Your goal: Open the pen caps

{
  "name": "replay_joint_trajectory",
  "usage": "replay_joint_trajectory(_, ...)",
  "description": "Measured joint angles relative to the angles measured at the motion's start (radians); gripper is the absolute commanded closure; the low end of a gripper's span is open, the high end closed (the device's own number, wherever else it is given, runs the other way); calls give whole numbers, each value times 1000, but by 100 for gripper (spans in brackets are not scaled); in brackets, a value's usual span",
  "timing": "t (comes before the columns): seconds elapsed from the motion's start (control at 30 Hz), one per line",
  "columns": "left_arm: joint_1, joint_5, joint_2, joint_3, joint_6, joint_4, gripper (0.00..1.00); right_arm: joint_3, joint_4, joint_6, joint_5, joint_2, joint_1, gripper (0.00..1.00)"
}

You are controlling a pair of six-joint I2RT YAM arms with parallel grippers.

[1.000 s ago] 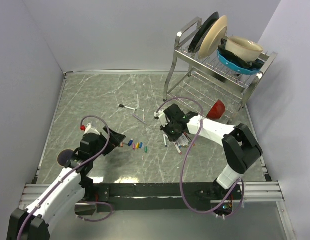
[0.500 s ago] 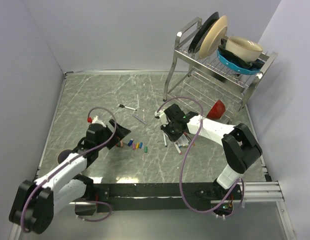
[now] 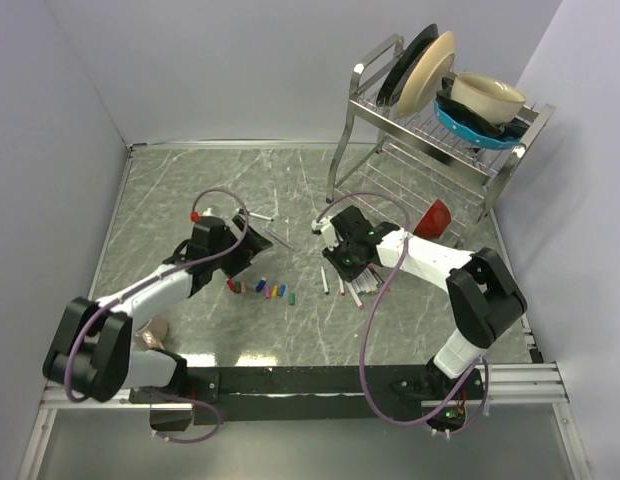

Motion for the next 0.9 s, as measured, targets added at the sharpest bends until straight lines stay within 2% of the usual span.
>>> replay_joint_trajectory(0.1,-26,-42,82,90,-21,-68,20,0,-3,-6,-8,-21,-1,67)
replay_joint_trajectory(0.2,-63,-112,198,227,-56,-183,40,0,-13,-28,-32,-67,-3,66)
replay_joint_trajectory(0.27,-87,-168,285,337,-82,-272,48,0,-14,-39,-47,-105,-5,66)
replay_joint_trajectory(0.5,-130,-300,608,720,-105,-550,51,0,-12,-61,-71,-198,-9,66)
replay_joint_trajectory(0.63,-149,-347,724,849,-103,-663,53,0,-12,-66,-75,-212,-10,66)
replay_joint_trajectory(0.7,-158,-364,760,889,-102,-703,59,0,-12,-69,-76,-217,-10,66)
replay_joint_trajectory(0.73,-160,-375,770,904,-99,-721,68,0,-12,-69,-78,-219,-10,66)
replay_joint_trajectory(0.8,-163,-383,783,928,-100,-747,77,0,-13,-72,-80,-222,-10,66)
replay_joint_trajectory(0.83,-163,-385,791,936,-98,-754,85,0,-12,-72,-80,-222,-10,66)
replay_joint_trajectory(0.9,-163,-390,798,945,-95,-771,89,0,-13,-72,-83,-222,-10,66)
